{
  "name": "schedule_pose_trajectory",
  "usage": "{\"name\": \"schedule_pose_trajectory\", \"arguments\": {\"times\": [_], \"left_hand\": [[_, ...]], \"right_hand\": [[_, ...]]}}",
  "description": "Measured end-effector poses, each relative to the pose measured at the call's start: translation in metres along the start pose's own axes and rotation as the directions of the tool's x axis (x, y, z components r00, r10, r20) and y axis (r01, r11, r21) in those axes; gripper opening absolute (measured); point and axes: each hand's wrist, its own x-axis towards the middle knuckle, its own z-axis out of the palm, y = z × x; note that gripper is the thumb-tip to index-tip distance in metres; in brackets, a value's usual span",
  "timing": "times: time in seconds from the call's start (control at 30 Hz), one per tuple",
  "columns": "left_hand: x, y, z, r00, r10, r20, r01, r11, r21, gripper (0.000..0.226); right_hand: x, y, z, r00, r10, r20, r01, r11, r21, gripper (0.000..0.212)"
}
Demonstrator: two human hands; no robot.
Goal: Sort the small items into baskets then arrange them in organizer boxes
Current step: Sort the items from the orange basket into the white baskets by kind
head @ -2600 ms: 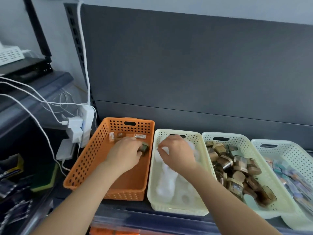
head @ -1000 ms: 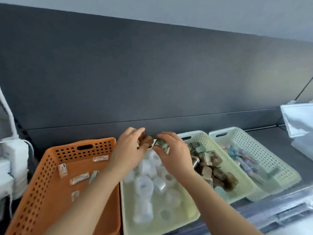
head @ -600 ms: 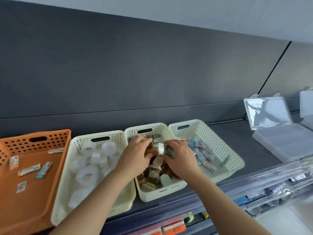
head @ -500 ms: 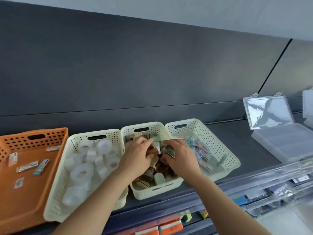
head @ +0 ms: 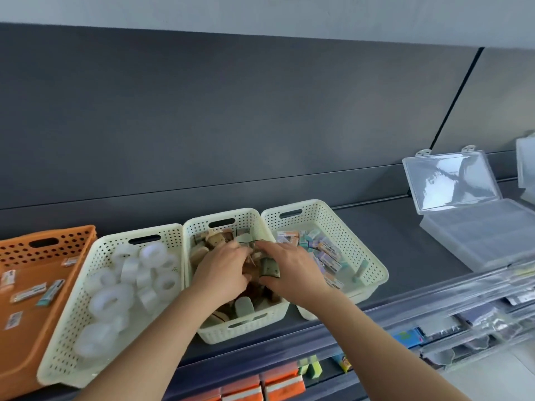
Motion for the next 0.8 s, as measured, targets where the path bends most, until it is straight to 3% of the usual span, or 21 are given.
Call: {"name": "schedule_pose_trajectory", "arguments": {"times": [0.13, 0.3, 0.4, 0.6, 0.8], "left_hand": [[-0.006, -0.012, 0.006, 0.990, -0.010, 0.144, 0.016, 0.999, -0.043, 0.060], [-0.016, -0.026, 0.012, 0.984, -0.023, 0.175, 0.039, 0.995, -0.089, 0.069], [-0.020, -0.033, 0.007, 0.993, -0.053, 0.109, 0.062, 0.995, -0.082, 0.071], [-0.037, -0.073, -0.023, 0.989, -0.139, -0.047, 0.137, 0.989, -0.049, 0.053], [-0.074, -0.148, -0.049, 0.951, -0.286, -0.116, 0.295, 0.954, 0.062, 0.043]], "right_hand": [[0.004, 0.000, 0.017, 0.989, -0.025, 0.145, 0.044, 0.991, -0.125, 0.061], [0.010, 0.001, 0.022, 0.981, -0.078, 0.179, 0.100, 0.988, -0.116, 0.051], [0.014, -0.010, 0.021, 0.990, -0.104, 0.096, 0.103, 0.995, 0.008, 0.049], [0.046, -0.049, 0.036, 0.990, -0.138, -0.042, 0.139, 0.990, 0.038, 0.028], [0.083, -0.118, 0.058, 0.970, -0.241, 0.030, 0.238, 0.968, 0.077, 0.041]]}}
